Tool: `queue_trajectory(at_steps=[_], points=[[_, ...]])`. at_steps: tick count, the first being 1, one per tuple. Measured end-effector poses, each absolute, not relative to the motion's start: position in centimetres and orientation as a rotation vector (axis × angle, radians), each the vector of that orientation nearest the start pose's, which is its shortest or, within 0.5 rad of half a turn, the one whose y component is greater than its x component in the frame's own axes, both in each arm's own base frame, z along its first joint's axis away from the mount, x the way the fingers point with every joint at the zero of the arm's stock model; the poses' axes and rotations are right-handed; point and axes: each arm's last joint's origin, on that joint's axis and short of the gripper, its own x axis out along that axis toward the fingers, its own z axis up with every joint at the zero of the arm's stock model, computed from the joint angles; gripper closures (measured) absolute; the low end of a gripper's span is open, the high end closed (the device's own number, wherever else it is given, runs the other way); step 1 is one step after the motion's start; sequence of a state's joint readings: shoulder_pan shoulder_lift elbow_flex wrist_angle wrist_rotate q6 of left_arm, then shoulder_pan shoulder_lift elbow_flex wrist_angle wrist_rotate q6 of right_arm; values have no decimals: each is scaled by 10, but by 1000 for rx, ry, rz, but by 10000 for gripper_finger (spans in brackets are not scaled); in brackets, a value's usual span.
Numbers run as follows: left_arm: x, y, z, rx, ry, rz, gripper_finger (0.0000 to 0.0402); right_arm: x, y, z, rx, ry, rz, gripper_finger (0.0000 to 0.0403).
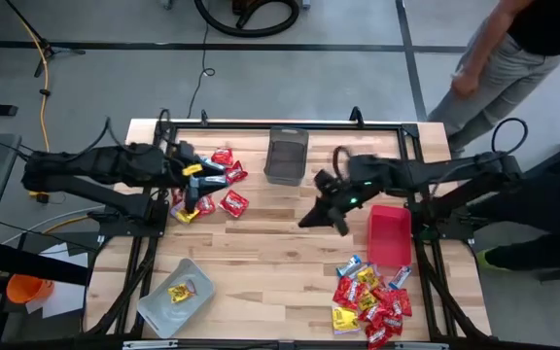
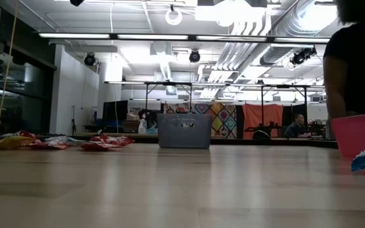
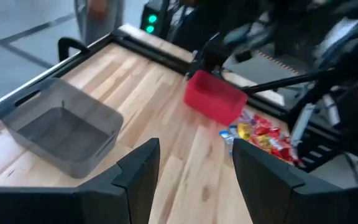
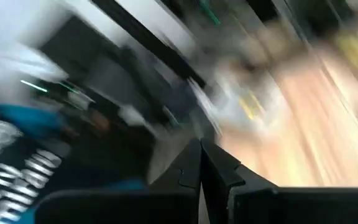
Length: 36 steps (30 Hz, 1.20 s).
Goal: Sort candy
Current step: Put the yellow candy pack into the gray bin
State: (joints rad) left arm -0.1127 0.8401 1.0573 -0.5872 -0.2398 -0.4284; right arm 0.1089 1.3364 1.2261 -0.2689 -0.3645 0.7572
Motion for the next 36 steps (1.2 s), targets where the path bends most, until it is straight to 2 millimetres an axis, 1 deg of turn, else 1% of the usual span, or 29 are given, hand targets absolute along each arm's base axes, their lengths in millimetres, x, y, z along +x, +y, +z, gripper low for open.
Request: queue_trajectory(at_steps=[2, 4, 7, 9, 12, 15, 17, 21, 24, 28, 31, 33, 36], points=[[151, -10, 380, -340, 311, 182, 213, 291, 46, 354, 802, 742, 196, 398], [145, -10, 383, -320, 295, 172, 213, 282, 52, 347, 818, 933, 81, 386], [137, -9, 382, -284, 314, 170, 213, 267, 66, 328, 837, 1185, -77, 353], [133, -8, 382, -265, 324, 185, 213, 255, 79, 315, 894, 1304, -174, 322], [132, -8, 381, -258, 330, 195, 213, 241, 101, 300, 958, 1409, -258, 272], [132, -8, 381, -247, 333, 194, 213, 230, 120, 291, 1023, 1452, -334, 228], [133, -8, 380, -240, 337, 193, 213, 221, 131, 281, 1060, 1492, -412, 208], [135, -8, 380, -240, 341, 194, 213, 200, 150, 253, 1140, 1547, -648, 197], [135, -8, 380, -258, 340, 197, 213, 189, 162, 231, 1203, 1509, -730, 196], [135, -8, 380, -291, 335, 207, 213, 181, 168, 207, 1264, 1390, -797, 196], [135, -7, 380, -309, 329, 229, 213, 174, 165, 192, 1259, 1357, -861, 196], [135, -7, 380, -313, 324, 244, 213, 171, 163, 186, 1257, 1330, -896, 196], [134, -7, 380, -334, 318, 260, 213, 170, 162, 181, 1242, 1323, -897, 196]])
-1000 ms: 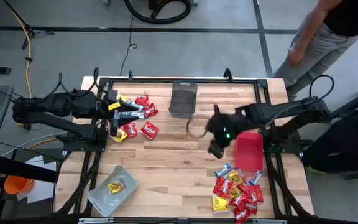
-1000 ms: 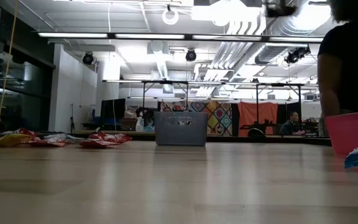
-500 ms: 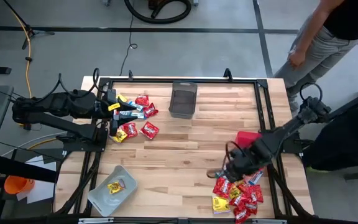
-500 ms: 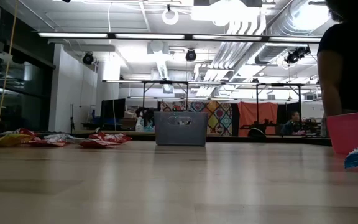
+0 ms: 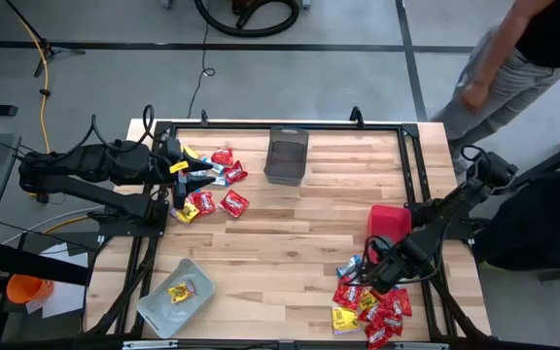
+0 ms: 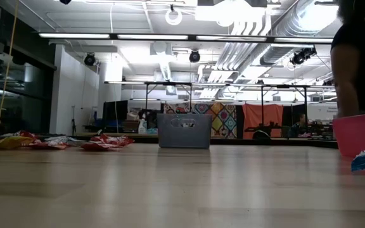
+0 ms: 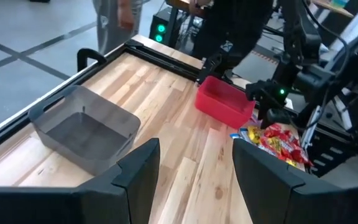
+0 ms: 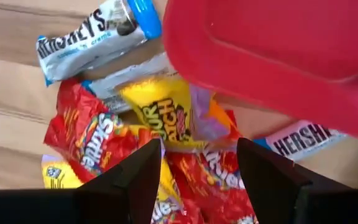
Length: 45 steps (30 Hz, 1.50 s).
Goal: Sort candy
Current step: Put the yellow candy pack into the gray bin
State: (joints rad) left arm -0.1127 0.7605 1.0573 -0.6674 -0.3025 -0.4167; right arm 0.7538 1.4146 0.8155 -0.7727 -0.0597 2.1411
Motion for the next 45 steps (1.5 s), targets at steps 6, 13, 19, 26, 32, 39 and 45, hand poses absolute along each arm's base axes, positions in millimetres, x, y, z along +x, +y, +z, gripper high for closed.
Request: queue_trajectory(at_steps=[6, 13, 19, 26, 32, 39, 45], points=[[135, -6, 380, -358, 310, 278, 213, 171, 161, 176, 1196, 1288, -884, 196], [135, -6, 382, -375, 286, 300, 213, 177, 168, 164, 1171, 1332, -847, 202], [135, -6, 382, -370, 286, 299, 213, 182, 173, 161, 1182, 1322, -804, 276], [135, -5, 382, -344, 289, 298, 213, 188, 177, 183, 1103, 1346, -754, 388], [137, -6, 382, -333, 285, 293, 213, 197, 186, 240, 995, 1370, -640, 400], [175, -14, 366, -304, 414, 188, 212, 226, 172, 319, 828, 949, -531, 402], [230, -28, 350, -331, 443, -58, 202, 270, 136, 343, 727, 610, -520, 402]])
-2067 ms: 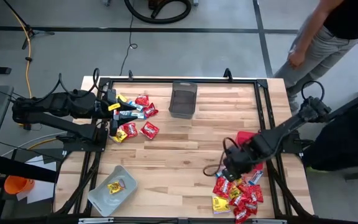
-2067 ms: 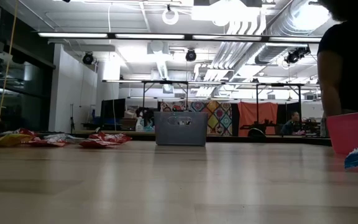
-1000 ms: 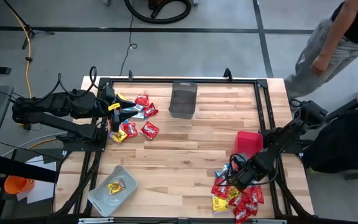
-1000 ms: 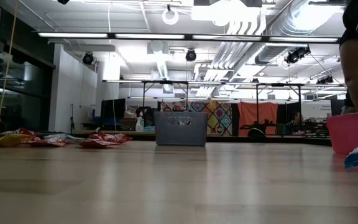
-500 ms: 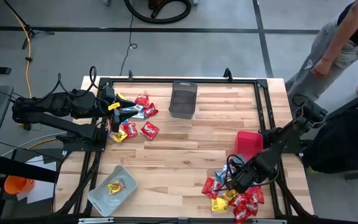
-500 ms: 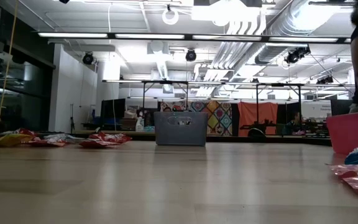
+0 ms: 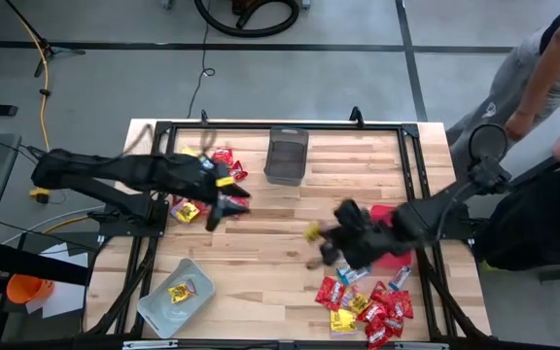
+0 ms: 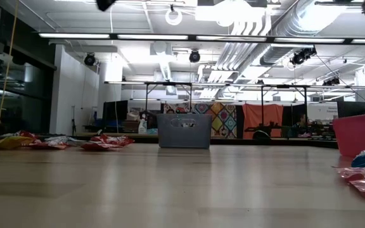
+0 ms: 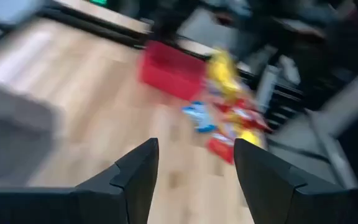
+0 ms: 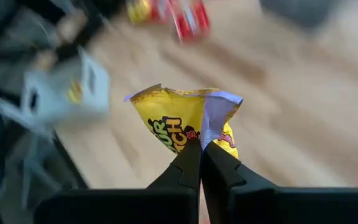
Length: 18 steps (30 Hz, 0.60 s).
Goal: Sort candy
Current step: Put the yellow candy pack into the gray bin
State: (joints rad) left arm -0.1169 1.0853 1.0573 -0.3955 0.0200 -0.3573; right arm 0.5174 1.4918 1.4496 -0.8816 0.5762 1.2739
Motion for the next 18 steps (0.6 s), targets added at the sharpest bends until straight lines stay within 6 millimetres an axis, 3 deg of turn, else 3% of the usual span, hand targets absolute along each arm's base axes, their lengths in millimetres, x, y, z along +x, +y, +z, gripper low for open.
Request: queue_trajectory(at_steps=[7, 18], points=[[268, -45, 336, -312, 397, -181, 192, 316, 105, 352, 613, 429, -410, 402], [284, -51, 328, -300, 356, -84, 192, 333, 98, 346, 602, 406, -383, 403]])
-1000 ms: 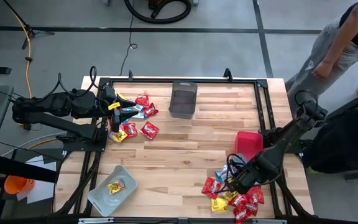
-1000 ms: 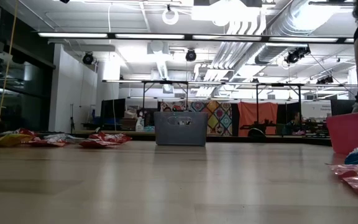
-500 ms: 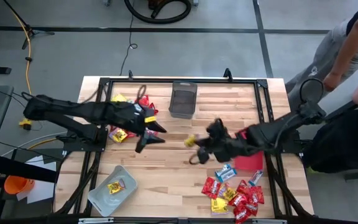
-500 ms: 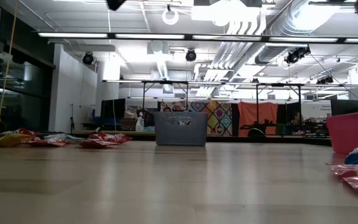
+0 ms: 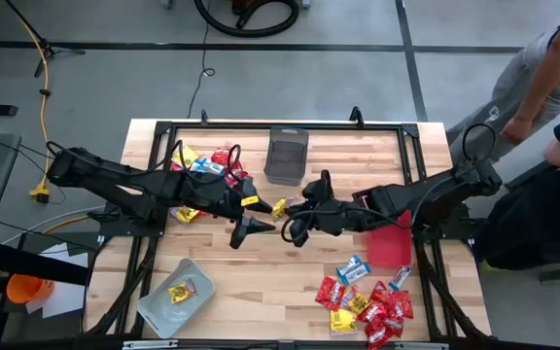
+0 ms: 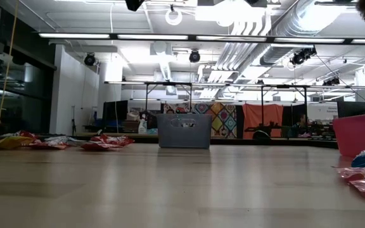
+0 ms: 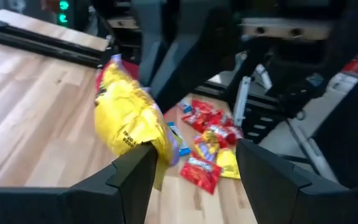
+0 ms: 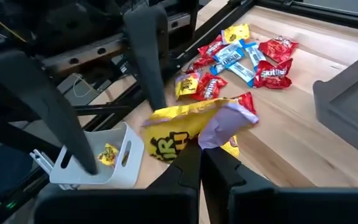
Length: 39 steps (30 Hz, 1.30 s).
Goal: Sort candy
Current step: Put the yellow candy pack into the gray bin
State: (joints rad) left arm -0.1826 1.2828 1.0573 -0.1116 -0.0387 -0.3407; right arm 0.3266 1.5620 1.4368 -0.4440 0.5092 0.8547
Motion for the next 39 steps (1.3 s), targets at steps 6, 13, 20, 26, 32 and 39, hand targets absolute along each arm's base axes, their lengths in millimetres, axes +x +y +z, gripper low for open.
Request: queue_trajectory(at_steps=[6, 13, 20, 26, 32, 39], points=[[285, -51, 327, -264, 354, -28, 192, 332, 110, 352, 632, 368, -311, 403], [284, -51, 331, -242, 322, -29, 192, 331, 116, 354, 621, 342, -308, 403], [284, -53, 330, -243, 337, -100, 192, 334, 116, 360, 591, 289, -276, 403], [284, -53, 331, -245, 325, -101, 204, 335, 114, 360, 590, 303, -255, 403], [284, -53, 332, -220, 320, -96, 289, 336, 114, 361, 577, 294, -248, 403], [284, -53, 331, -214, 322, -99, 387, 335, 115, 361, 562, 313, -223, 402]])
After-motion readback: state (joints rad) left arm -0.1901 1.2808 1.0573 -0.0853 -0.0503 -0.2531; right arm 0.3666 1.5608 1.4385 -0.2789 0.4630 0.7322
